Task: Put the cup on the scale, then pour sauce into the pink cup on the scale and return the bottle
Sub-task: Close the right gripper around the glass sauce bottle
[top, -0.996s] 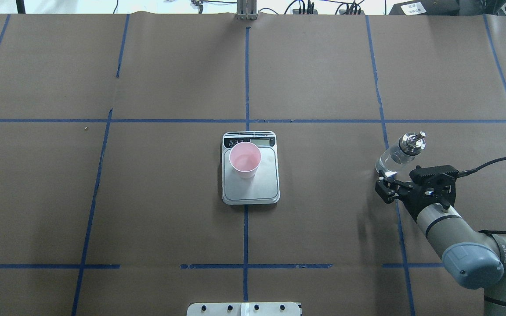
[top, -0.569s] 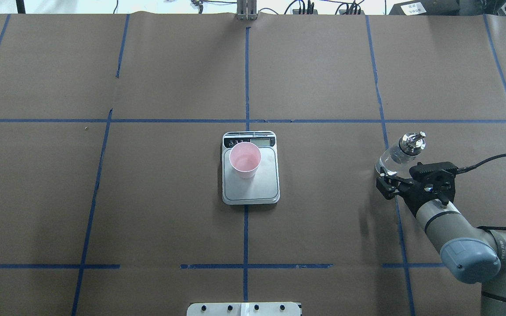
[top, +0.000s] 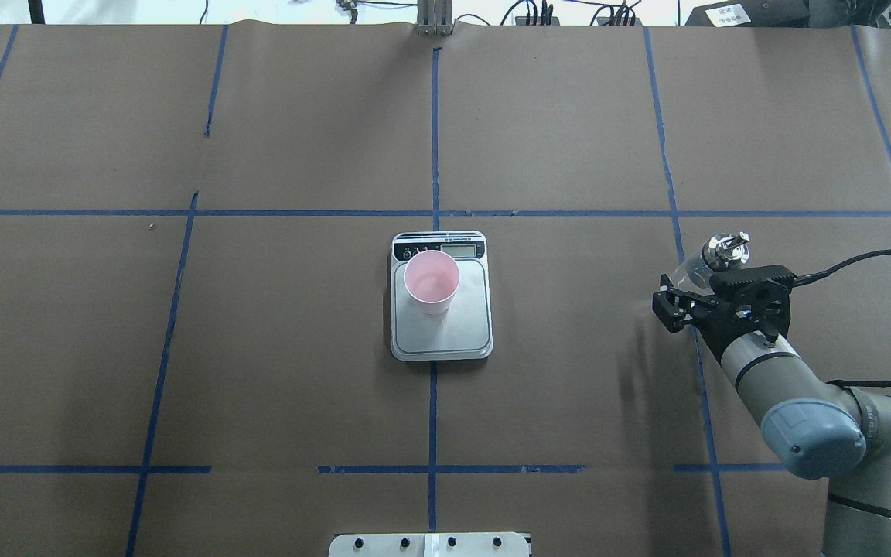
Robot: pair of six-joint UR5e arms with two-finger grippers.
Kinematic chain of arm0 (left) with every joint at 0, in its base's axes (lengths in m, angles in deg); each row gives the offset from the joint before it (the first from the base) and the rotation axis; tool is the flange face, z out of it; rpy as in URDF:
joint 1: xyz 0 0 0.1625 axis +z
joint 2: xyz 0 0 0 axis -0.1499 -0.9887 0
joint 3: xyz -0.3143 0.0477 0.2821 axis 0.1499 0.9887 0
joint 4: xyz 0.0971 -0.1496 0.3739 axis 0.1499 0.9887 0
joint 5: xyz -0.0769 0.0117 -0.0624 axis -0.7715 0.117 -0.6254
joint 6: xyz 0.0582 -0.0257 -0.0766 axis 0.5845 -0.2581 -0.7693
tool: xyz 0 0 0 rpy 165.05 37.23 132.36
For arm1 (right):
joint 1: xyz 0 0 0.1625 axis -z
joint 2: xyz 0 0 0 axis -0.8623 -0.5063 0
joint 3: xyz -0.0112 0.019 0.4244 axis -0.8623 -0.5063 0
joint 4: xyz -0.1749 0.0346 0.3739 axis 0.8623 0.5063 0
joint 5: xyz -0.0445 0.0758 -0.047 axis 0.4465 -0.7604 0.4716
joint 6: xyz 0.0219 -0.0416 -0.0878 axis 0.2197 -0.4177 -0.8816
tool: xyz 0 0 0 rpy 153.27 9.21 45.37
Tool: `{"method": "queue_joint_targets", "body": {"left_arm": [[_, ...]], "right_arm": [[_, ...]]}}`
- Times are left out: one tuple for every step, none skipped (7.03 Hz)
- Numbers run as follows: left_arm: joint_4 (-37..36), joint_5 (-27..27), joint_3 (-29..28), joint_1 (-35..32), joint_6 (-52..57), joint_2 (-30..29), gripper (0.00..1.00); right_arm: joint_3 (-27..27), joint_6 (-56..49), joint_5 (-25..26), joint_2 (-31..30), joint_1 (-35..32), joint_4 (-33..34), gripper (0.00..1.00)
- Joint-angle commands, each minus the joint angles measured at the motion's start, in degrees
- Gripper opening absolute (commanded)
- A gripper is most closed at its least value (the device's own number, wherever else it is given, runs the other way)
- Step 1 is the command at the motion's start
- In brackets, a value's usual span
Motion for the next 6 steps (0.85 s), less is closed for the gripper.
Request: {"method": "queue_joint_targets", "body": {"left_arm": [[0.0,0.0,-0.06,-0.03,-0.08,-0.19,1.0],[0.0,0.0,0.02,-0.21,0.01,-0.19,1.0],[0.0,0.0,0.03,-0.56,0.1,-0.27,1.0],[0.0,0.0,0.11,-0.73,0.01,-0.27,1.0],[-0.09,0.0,0.03,-0.91,0.01,-0.71,1.0],[-0.09,-0.17,0.03,-1.43,0.1,-0.8,1.0]], "right_arm": [[-1.09,-0.24,-1.54,0.58,-1.95,-0.04,1.0],[-1.18,-0.24,-1.54,0.58,-2.04,-0.04,1.0],[-1.18,0.55,-1.54,1.19,-2.13,-1.26,0.35],[-1.53,-1.19,-4.42,1.03,-3.0,-5.53,0.0],[-0.58,-5.29,-9.4,1.37,-6.84,-5.84,0.0],[1.35,-6.03,-10.58,1.29,-9.4,-5.32,0.0]]}}
